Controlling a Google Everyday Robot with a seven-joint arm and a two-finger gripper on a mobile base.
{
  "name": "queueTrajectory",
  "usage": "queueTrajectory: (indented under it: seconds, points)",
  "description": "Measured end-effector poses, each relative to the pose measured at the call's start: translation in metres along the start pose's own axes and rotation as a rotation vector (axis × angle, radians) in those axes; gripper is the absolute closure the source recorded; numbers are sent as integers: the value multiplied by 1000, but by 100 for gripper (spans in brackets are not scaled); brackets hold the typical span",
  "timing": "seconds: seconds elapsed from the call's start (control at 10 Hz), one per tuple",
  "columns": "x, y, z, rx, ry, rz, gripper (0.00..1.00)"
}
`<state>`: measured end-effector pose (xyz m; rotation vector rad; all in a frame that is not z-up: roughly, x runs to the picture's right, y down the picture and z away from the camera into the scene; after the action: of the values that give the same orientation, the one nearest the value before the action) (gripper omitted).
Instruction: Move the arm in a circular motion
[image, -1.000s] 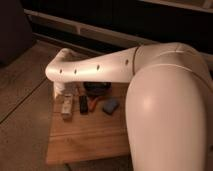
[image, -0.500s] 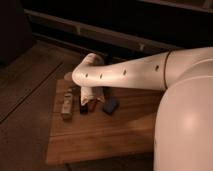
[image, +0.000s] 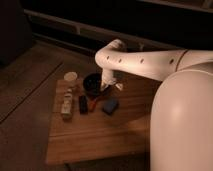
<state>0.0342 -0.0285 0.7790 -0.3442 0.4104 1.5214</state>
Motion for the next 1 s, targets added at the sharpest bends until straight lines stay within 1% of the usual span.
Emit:
queueTrajectory:
  seconds: [0.1,0.2,0.3,0.4,0.5,0.6,0.7,0.8,0.9,1.0]
  points:
    - [-14,7,-3,8,-18,-21,35]
    - [-31,38,-10,13,-46,-88,35]
    - [-36,53,-13,13,-57,-120,35]
    - [-36,90,-18,8,-73,-198,35]
    - [-25,133,-23,-17,-81,-278,35]
    - [-14,161,-25,-40,-85,-327,35]
    - [2,188,-27,-73,-86,-364,35]
    - [17,207,-28,-101,-83,-383,35]
    - [38,227,-26,-132,-78,-397,35]
    - [53,233,-23,-145,-71,-397,35]
